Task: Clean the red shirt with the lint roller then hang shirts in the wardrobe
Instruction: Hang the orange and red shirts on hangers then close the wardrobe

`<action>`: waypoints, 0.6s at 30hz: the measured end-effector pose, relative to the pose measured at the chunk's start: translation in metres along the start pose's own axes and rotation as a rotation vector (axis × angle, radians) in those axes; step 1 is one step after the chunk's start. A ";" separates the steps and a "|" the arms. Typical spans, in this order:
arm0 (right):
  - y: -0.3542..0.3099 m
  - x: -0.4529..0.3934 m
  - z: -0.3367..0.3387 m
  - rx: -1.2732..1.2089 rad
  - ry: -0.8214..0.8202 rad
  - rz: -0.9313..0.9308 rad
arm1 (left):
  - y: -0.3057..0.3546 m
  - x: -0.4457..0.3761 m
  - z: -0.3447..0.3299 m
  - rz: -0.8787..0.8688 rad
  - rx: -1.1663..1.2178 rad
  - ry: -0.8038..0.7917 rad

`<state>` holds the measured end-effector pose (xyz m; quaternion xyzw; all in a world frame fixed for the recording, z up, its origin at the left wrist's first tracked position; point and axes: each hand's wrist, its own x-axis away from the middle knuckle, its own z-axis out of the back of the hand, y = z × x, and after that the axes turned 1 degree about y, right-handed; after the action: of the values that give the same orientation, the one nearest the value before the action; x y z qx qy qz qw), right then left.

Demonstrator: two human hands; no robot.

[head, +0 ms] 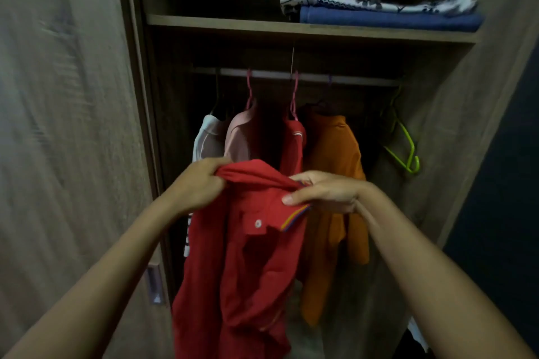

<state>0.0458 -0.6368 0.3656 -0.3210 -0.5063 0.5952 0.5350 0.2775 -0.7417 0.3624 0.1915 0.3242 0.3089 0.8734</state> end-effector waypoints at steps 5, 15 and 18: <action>-0.022 -0.016 -0.015 -0.041 0.210 0.069 | 0.022 0.006 -0.011 -0.022 0.385 -0.446; 0.023 -0.023 -0.020 -0.128 0.247 0.130 | 0.015 -0.021 -0.024 -0.024 0.307 0.112; 0.019 -0.024 -0.016 -0.078 0.418 0.230 | 0.015 -0.026 -0.026 0.020 0.339 0.166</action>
<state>0.0603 -0.6541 0.3396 -0.5131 -0.3673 0.5530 0.5441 0.2383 -0.7449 0.3635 0.3131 0.4406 0.2734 0.7957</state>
